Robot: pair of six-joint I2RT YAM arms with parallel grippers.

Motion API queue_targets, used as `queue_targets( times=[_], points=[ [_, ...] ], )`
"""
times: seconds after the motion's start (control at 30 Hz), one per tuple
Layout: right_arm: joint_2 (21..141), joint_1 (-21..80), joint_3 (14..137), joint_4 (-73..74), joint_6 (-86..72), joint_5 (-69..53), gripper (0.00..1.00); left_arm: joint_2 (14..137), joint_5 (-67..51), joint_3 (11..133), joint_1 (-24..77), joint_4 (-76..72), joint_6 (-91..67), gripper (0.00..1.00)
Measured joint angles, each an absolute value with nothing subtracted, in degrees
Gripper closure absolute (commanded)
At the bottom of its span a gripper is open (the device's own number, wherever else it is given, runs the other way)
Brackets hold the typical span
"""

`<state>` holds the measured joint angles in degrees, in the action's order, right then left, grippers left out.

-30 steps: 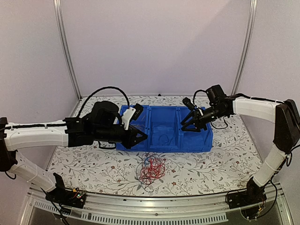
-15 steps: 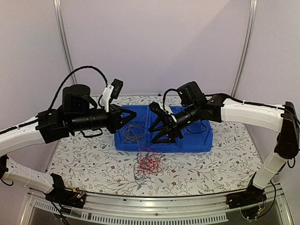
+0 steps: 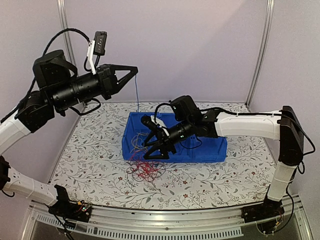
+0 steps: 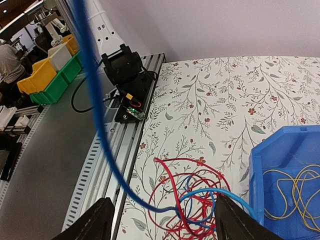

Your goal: Untangle the cables

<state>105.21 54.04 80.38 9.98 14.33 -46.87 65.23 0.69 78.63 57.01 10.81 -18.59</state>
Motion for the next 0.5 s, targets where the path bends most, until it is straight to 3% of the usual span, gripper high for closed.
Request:
queue_targets(
  times=[0.27, 0.5],
  points=[
    [112.16, 54.74, 80.4, 6.46, 10.33, -48.82, 0.54, 72.07, -1.3, 97.23, 57.08, 11.66, -16.43, 1.0],
    [116.27, 54.89, 79.64, 5.39, 8.82, -50.41, 0.58, 78.13, -5.34, 115.35, 57.23, 9.61, -15.59, 1.0]
  ],
)
